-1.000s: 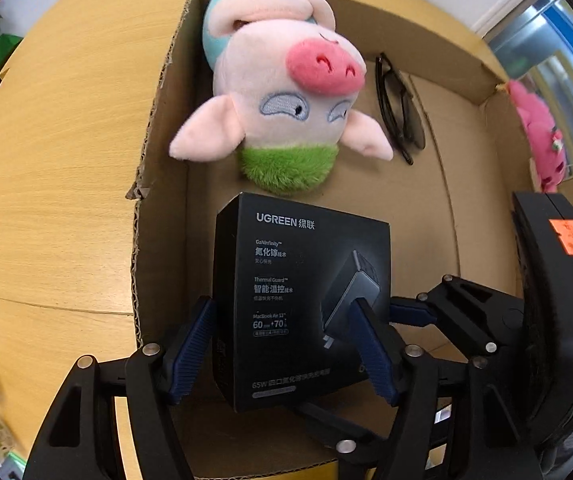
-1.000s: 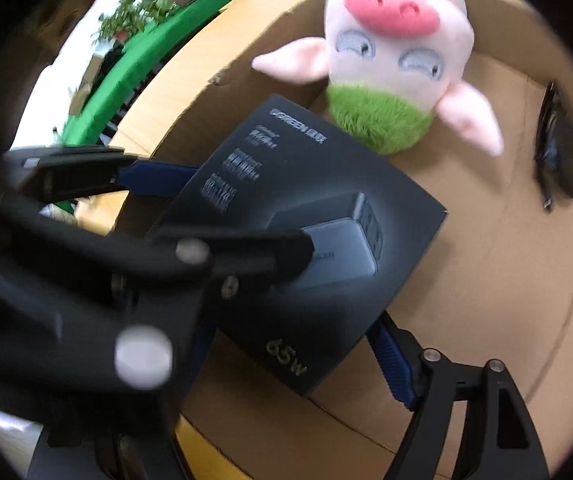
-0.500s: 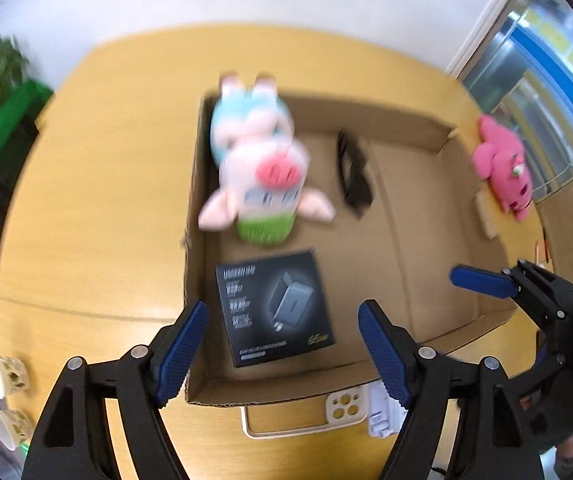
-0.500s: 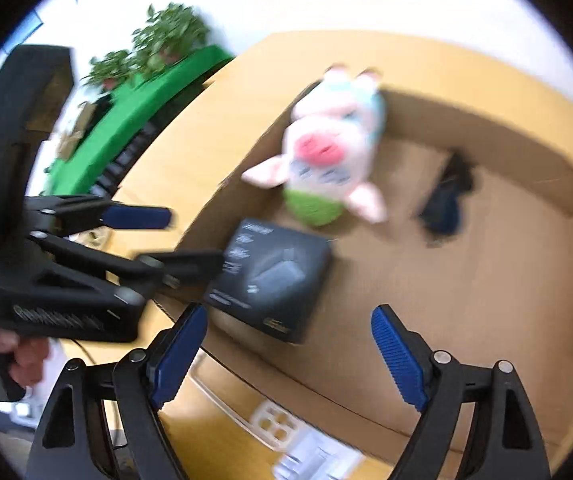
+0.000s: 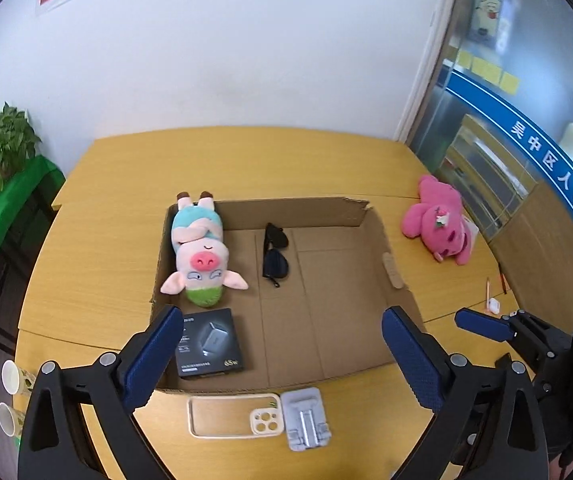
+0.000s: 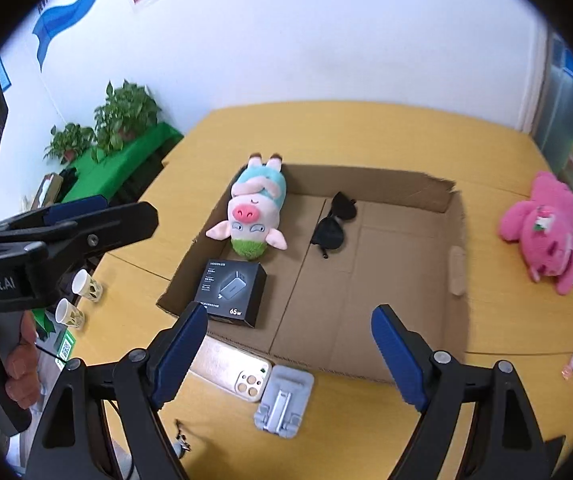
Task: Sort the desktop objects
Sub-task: 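Open both grippers and withdraw them toward the white phone stand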
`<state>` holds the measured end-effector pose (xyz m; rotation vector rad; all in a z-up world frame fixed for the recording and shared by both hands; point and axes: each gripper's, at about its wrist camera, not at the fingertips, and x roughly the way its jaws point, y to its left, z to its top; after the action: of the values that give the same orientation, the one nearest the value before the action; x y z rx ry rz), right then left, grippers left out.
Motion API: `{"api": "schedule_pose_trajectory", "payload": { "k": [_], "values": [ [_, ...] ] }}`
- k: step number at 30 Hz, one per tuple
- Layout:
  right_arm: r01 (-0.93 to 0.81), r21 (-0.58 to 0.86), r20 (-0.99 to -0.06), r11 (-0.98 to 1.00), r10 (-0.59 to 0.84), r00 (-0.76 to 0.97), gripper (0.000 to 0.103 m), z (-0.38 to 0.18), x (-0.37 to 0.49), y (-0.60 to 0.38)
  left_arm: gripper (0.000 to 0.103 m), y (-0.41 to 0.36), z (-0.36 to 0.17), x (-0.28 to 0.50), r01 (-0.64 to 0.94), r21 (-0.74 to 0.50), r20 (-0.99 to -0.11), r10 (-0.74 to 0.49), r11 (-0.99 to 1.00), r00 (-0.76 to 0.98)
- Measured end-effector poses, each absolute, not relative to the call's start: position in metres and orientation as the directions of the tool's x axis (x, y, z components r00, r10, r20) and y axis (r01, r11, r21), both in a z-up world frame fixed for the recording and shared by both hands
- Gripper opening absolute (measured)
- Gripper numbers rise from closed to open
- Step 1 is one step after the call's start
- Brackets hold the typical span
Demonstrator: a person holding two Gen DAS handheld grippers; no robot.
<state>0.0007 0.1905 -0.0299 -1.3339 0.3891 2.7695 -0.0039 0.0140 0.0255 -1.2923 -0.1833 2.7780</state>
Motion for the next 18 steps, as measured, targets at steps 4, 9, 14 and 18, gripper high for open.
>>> {"api": "schedule_pose_trajectory", "payload": {
  "k": [4,9,14,18],
  "values": [
    [-0.159,0.205,-0.749,-0.966,-0.05,-0.661,0.085,-0.014,0.034,0.199,0.101,0.041,0.033,0.025,-0.028,-0.119,-0.742,0.108,-0.992,-0.662],
    [-0.157,0.199,-0.731,-0.967,-0.04,-0.681,0.085,-0.002,0.069,0.205,0.101,0.06,0.04,0.055,-0.011,-0.126,-0.733,0.1,-0.992,-0.673],
    [-0.148,0.214,-0.728,-0.966,-0.057,-0.684,0.085,-0.003,0.087,0.204,0.101,0.063,0.043,0.075,0.008,-0.118,-0.735,0.082,-0.993,-0.673],
    [-0.137,0.258,-0.736,-0.956,-0.102,-0.669,0.085,-0.018,0.096,0.199,0.101,0.054,0.036,0.08,0.029,-0.152,-0.754,0.097,-0.988,-0.649]
  ]
}}
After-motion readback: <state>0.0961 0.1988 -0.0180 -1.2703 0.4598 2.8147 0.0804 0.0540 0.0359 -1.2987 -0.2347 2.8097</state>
